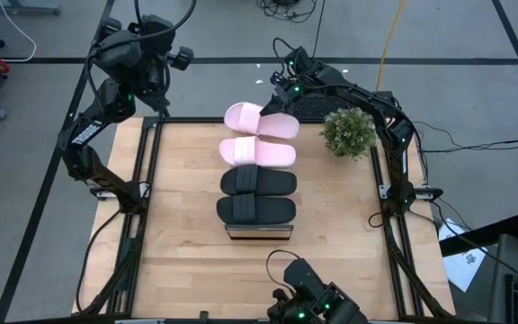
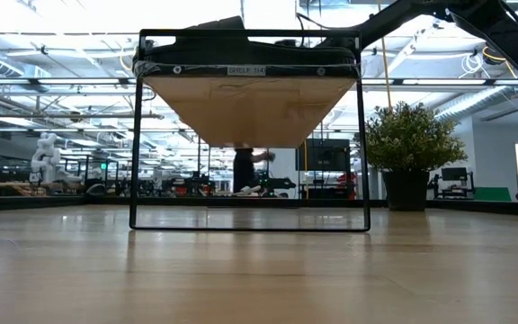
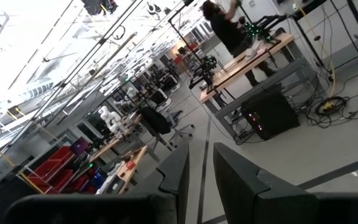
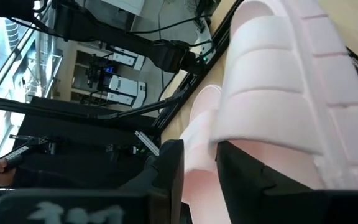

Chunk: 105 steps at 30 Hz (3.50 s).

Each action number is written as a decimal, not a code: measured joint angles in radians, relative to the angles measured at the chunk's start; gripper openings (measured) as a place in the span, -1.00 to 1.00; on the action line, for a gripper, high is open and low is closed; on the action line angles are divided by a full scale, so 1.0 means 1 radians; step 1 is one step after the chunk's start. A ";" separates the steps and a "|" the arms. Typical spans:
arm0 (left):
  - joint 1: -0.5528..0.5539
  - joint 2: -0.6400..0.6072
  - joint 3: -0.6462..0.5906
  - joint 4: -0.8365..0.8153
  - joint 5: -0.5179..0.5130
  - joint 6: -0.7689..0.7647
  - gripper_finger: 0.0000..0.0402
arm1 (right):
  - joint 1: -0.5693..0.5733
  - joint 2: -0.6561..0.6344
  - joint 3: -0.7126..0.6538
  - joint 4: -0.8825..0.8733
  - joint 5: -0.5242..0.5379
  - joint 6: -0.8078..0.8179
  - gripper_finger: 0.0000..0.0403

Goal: Pick and place slides into the shelf
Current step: Put the pink slide on the shelf

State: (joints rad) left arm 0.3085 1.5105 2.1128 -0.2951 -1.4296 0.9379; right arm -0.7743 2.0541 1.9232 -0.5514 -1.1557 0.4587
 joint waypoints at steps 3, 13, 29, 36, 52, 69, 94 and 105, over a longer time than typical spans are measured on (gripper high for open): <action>0.007 0.000 0.000 0.000 0.006 0.000 -0.60 | 0.002 0.000 0.000 -0.001 -0.006 0.000 -0.57; 0.007 0.000 0.000 0.000 0.018 0.006 -0.60 | 0.004 0.005 -0.001 -0.033 -0.020 -0.007 -0.57; 0.007 0.000 0.000 -0.001 0.030 0.009 -0.60 | 0.006 0.005 -0.001 -0.093 0.009 -0.060 -0.53; 0.007 0.000 0.000 -0.001 0.042 0.003 -0.60 | 0.006 0.000 -0.047 -0.083 0.012 -0.055 -0.41; 0.007 0.000 0.000 -0.001 0.042 0.001 -0.60 | 0.006 0.001 -0.053 0.001 -0.051 0.034 -0.42; 0.007 0.000 0.000 -0.002 0.050 0.016 -0.60 | -0.063 -0.057 -0.053 0.122 -0.130 0.159 -0.42; 0.410 0.215 0.000 -0.737 1.339 -0.847 -0.60 | -0.153 -0.155 -0.162 0.095 -0.072 -0.178 -0.42; 0.458 0.319 -0.001 -0.805 1.579 -0.644 -0.60 | -0.154 -0.186 -0.195 0.052 0.016 -0.424 -0.42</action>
State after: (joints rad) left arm 0.7668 1.8291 2.1120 -1.0999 0.1490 0.2937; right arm -0.9278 1.8682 1.7287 -0.4994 -1.1398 0.0351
